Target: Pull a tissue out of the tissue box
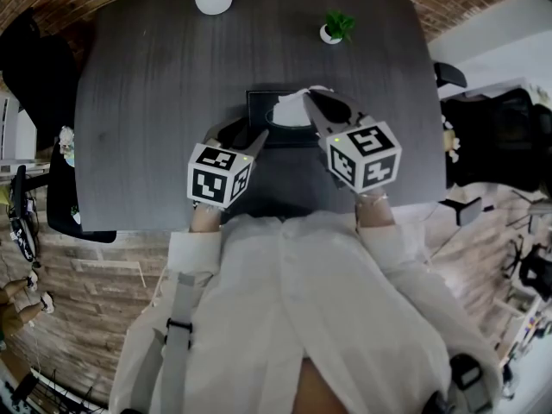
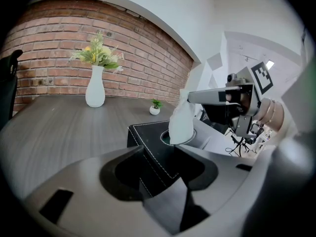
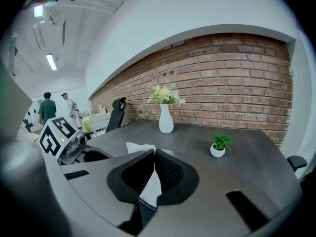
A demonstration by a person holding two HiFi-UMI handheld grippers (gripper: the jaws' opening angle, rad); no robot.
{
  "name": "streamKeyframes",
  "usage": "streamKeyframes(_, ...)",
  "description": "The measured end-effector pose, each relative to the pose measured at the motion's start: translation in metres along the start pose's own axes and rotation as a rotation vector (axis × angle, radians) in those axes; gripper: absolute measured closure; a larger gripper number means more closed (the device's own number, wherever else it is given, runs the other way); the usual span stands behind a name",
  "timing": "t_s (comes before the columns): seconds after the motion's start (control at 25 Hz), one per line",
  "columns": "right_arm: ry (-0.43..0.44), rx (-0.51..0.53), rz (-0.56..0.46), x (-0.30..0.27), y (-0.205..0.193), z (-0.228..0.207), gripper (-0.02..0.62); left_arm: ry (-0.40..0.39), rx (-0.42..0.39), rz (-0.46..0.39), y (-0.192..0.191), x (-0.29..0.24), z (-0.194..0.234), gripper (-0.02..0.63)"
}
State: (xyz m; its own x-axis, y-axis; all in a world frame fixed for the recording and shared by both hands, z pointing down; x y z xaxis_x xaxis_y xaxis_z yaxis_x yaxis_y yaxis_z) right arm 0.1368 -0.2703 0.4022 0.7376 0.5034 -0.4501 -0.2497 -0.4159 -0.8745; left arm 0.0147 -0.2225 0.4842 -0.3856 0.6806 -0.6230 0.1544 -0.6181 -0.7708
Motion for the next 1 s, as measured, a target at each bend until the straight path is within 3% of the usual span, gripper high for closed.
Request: streamKeyframes(1.0, 0.003, 0.04, -0.041, 0.001, 0.019, -0.007, 0.584, 0.011, 0.001, -0.021, -0.001, 0.001, 0.0, 0.416)
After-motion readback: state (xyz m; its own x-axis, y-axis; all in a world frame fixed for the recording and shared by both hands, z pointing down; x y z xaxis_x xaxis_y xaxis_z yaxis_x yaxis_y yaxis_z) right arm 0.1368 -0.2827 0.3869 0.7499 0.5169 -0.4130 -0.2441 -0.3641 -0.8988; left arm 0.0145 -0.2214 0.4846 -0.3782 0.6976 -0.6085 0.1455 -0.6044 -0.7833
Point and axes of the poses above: the fingertips, and each gripper's own axes: x backward along the fingers, z to its left, y out of its top, the point moved 3 cm from there along x, backward along the fingers, and after that the axes turned 13 degrees about y, right-handed, at the moved point
